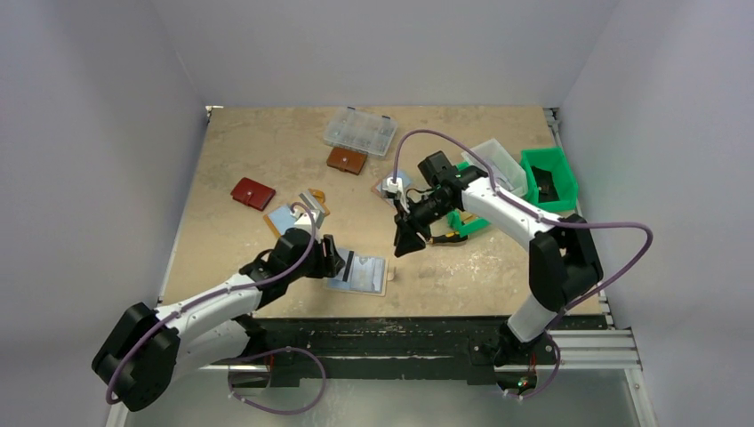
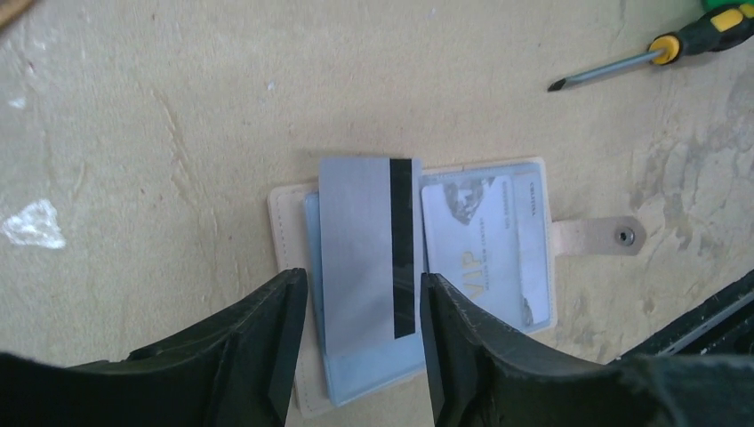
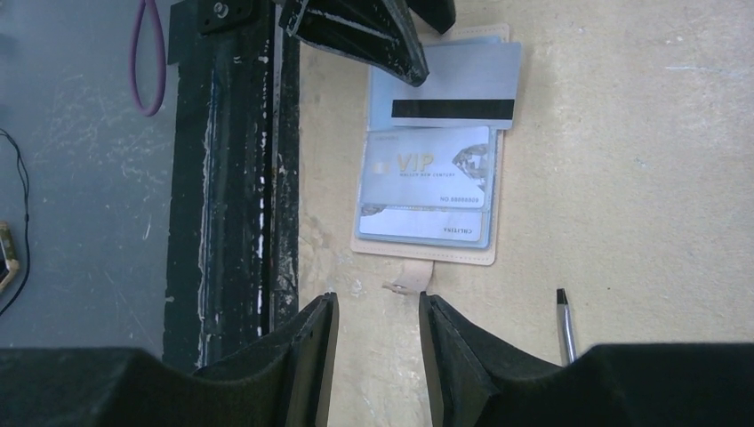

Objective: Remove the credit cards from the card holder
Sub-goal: Remove the credit card from the card holder.

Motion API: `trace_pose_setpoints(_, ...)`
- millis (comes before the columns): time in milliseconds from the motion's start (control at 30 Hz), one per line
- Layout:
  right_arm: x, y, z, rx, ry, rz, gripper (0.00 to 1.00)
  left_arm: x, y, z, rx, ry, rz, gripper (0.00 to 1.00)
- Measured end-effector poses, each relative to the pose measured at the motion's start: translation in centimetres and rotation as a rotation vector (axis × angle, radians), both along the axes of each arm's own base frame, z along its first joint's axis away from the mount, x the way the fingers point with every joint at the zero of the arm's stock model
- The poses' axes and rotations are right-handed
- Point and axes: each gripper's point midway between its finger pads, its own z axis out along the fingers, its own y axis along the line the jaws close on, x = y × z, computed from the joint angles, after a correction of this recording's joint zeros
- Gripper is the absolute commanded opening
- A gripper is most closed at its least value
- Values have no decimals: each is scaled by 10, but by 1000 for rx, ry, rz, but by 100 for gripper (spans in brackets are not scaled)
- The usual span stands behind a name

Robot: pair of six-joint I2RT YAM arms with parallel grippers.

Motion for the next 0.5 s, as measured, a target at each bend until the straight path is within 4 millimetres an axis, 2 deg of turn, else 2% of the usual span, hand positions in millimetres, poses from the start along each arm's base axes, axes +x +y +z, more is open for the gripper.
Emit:
trace_pose_setpoints(200, -3, 4, -7, -8, 17, 10, 46, 15, -5, 14, 5, -45, 3, 50)
trace_pose_setpoints(500, -15, 21, -24, -40, 65, 37, 44, 14, -2, -3, 55, -9, -5, 52)
